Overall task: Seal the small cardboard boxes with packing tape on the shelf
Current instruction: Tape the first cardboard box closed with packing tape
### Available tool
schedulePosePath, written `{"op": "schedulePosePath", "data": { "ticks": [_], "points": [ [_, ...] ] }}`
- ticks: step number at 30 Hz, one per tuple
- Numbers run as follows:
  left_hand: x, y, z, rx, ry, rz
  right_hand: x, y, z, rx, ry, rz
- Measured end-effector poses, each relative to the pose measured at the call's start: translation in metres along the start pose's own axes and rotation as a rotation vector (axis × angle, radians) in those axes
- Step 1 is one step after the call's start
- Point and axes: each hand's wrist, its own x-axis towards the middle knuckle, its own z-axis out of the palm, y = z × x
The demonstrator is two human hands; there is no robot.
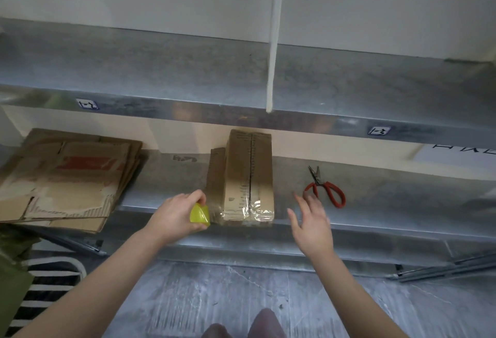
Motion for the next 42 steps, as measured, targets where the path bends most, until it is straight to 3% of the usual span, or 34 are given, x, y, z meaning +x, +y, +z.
{"op": "schedulePosePath", "data": {
  "ticks": [4,9,12,17,22,27,33,42],
  "points": [
    [-0.003,0.004,0.005,0.005,0.005,-0.053,0.023,0.049,-0.007,-0.174,-0.063,0.03],
    [-0.009,0.015,0.012,-0.013,-0.02,-0.118,0.061,0.086,-0.017,-0.212,-0.123,0.012],
    [-0.01,0.022,0.017,-0.021,-0.016,-0.155,0.072,0.098,-0.013,-0.308,-0.245,-0.011],
    [-0.007,0.031,0.026,-0.017,-0.011,-0.175,0.08,0.091,-0.005,-0.364,-0.208,0.133],
    [-0.008,0.033,0.029,-0.039,-0.01,-0.187,0.087,0.084,-0.007,-0.086,-0.161,0.34],
    [-0.011,0.032,0.026,-0.053,-0.013,-0.169,0.08,0.09,-0.006,-0.272,-0.249,0.397],
    [-0.015,0.024,0.019,-0.074,-0.047,-0.115,0.039,0.079,-0.006,-0.322,-0.202,0.361],
    [-0.018,0.015,0.004,-0.053,-0.149,-0.002,-0.088,0.0,-0.021,0.107,0.103,0.388]
  ]
}}
